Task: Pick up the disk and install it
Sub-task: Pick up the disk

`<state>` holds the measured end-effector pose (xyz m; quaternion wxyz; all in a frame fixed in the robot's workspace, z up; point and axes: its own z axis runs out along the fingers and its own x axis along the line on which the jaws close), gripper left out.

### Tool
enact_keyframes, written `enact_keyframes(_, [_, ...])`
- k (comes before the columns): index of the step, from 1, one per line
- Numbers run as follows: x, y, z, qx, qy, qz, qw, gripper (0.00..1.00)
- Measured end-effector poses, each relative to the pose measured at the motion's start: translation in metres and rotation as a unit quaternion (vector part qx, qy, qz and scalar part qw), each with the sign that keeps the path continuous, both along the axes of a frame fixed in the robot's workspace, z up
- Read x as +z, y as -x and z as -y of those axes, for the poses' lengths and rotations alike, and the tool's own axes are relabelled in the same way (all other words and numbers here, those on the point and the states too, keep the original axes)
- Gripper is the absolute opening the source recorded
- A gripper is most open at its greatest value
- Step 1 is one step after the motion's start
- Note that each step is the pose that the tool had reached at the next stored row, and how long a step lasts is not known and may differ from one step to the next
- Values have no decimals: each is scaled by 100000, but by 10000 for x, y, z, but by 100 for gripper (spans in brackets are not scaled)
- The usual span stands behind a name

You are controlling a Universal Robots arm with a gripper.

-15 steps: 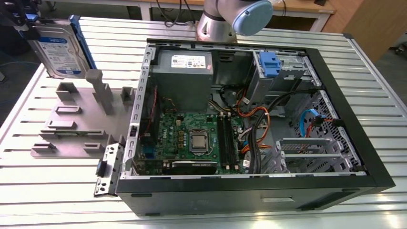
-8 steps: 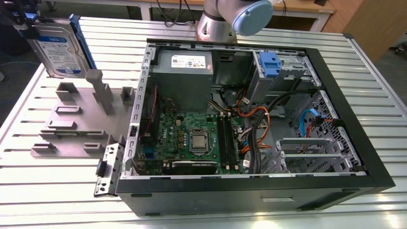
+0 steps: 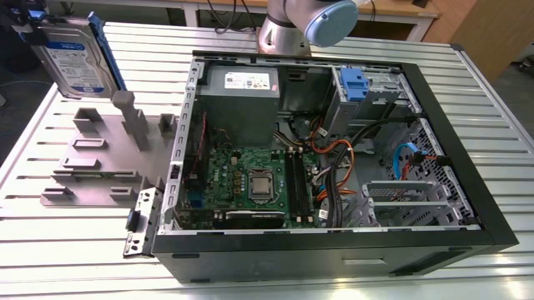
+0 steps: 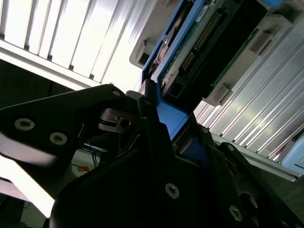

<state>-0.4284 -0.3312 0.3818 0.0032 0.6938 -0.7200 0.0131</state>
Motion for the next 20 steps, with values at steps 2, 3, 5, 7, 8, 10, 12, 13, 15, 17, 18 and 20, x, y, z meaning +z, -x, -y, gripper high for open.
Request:
enact_keyframes(2, [5, 0, 0, -1, 0, -1, 100000, 36])
enact_keyframes(3, [7, 0, 0, 0, 0, 0, 100000, 36])
enact_keyframes(5, [12, 0, 0, -2, -2, 3, 100000, 36])
enact_keyframes(7, [16, 0, 0, -1, 1, -2, 100000, 36])
enact_keyframes(8, [19, 0, 0, -1, 0, -3, 100000, 36])
enact_keyframes(10, [27, 0, 0, -2, 0, 3, 100000, 36])
enact_keyframes(12, [30, 0, 0, 1, 2, -1, 100000, 36])
enact_keyframes(13, [32, 0, 0, -1, 3, -1, 100000, 36])
enact_keyframes(15, [37, 0, 0, 0, 4, -3, 100000, 36])
enact_keyframes(17, [43, 0, 0, -1, 4, -4, 100000, 36])
enact_keyframes(18, [47, 0, 0, 0, 2, -3, 100000, 36])
enact_keyframes(20, [54, 0, 0, 1, 2, 0, 100000, 36])
